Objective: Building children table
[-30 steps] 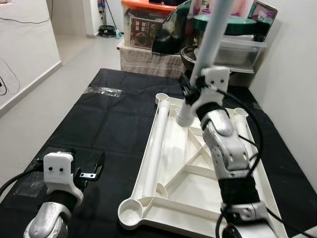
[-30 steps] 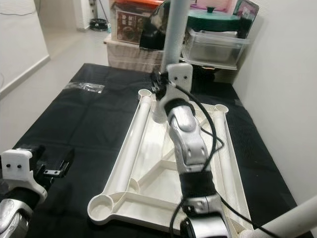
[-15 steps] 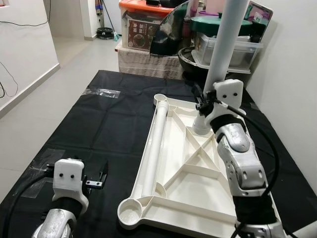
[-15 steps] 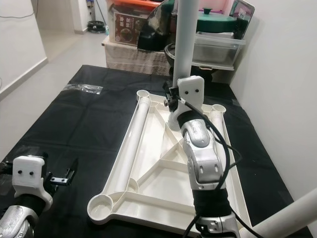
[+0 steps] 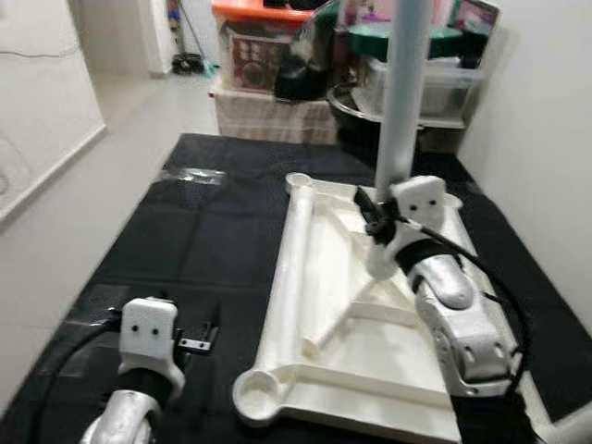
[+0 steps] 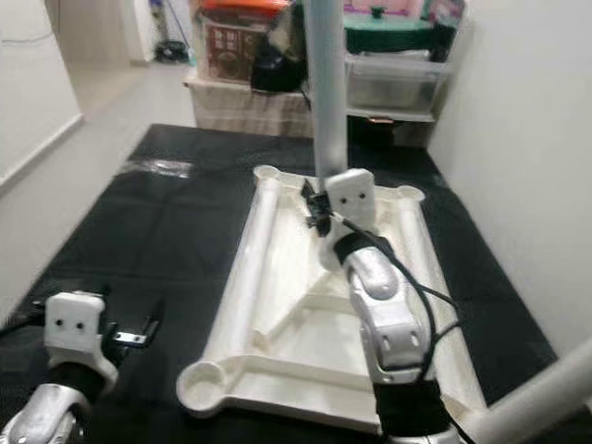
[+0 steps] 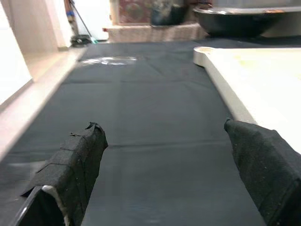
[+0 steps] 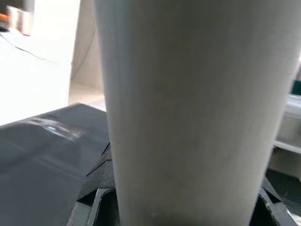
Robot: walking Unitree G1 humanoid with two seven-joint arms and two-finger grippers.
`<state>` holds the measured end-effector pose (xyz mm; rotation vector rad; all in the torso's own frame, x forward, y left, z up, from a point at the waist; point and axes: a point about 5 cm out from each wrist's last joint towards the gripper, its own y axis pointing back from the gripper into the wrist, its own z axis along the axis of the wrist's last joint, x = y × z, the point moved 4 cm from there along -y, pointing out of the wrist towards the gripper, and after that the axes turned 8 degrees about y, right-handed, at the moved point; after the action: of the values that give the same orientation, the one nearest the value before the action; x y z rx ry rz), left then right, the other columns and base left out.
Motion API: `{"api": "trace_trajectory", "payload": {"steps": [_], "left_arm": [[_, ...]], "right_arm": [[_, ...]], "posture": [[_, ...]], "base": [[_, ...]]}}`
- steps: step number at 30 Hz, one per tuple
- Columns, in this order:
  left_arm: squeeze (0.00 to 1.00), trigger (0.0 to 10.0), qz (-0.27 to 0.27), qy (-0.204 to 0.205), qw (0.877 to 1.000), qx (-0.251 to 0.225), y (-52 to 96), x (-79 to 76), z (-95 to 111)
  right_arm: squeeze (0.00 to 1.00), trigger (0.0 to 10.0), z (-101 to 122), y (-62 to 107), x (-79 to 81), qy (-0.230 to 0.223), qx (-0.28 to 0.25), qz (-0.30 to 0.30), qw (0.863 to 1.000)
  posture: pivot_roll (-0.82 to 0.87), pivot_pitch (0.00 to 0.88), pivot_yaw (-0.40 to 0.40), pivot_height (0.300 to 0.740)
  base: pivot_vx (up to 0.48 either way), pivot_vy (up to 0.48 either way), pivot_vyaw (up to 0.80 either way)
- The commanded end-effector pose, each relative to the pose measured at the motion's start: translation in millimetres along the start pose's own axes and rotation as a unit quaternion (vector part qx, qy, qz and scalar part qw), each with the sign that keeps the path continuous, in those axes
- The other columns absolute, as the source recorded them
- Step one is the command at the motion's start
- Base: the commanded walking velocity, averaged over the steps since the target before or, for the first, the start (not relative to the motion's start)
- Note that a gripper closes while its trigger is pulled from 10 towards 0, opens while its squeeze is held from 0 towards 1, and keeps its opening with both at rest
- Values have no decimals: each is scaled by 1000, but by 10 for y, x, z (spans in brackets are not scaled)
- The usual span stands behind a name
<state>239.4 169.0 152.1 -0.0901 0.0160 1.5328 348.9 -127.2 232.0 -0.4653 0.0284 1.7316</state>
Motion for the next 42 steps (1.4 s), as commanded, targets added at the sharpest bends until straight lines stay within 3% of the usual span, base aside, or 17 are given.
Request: {"api": "trace_trajectory", "payload": {"steps": [1,5,10,22,30,42], "left_arm": [[0,10000,5,-11,1000,-2,6,26,-1],[0,10000,-2,-11,1000,5,6,3,-34],[0,10000,-6,-10,1000,2,-2,-16,-37],[0,10000,-15,-19,1000,-3,-33,-54,-42],[0,10000,-16,-29,999,5,-31,-54,-77],[0,10000,-23,-12,1000,-9,-82,-86,-43]], "right_arm": [[0,10000,98,-11,67,-9,-18,11,1000],[0,10000,130,-5,160,-18,-25,34,999],[0,10000,135,-11,164,-12,-29,35,999],[0,10000,187,-51,244,-24,-40,62,997],[0,10000,227,-71,325,-15,-50,83,995],[0,10000,252,-109,355,-29,-55,78,995]], "posture": [[65,0,-109,740],[66,0,-105,740],[67,0,-104,740],[64,0,-99,740],[70,0,-83,740],[67,0,-79,740]], "base": [[0,416,0],[0,359,-475],[0,435,-640],[0,0,-550],[0,0,0],[-111,0,0]]}}
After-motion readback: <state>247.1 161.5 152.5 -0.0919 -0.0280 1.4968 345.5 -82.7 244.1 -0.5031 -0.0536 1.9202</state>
